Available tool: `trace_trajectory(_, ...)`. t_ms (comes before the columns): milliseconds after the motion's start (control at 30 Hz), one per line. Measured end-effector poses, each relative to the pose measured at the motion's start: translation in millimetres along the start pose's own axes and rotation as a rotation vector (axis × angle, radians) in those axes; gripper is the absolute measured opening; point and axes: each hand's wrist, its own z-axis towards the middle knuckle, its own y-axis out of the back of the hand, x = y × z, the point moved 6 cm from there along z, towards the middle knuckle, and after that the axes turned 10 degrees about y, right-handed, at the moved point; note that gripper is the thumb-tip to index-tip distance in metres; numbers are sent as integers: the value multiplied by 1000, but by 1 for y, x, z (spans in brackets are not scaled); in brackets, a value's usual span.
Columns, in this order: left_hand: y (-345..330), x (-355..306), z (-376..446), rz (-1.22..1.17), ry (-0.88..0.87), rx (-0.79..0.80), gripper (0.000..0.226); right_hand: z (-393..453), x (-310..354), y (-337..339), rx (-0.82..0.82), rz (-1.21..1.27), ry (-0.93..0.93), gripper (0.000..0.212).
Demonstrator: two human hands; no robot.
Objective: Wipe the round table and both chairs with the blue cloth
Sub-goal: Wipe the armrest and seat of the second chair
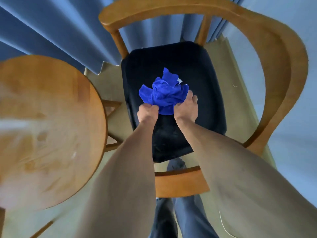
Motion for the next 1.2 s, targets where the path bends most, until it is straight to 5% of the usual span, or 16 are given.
trace_trajectory(300, -17, -25, 13, -299, 201, 100, 12, 44, 30, -19, 168, 148, -138, 78)
trace_trajectory(467, 7, -35, 5, -390, 133, 133, 18, 33, 38, -11, 232, 237, -262, 11)
trace_trajectory(600, 57, -40, 2, -374, 49, 28, 20, 15, 73, -8, 314, 259, -258, 27)
trace_trajectory(900, 226, -22, 0, -636, -51, -107, 32, -63, 232, -33, 334, 306, 16, 28)
trace_trajectory(1200, 395, 103, 37, -585, 9, -194, 32, -222, 316, -169, 366, 307, 48, 22)
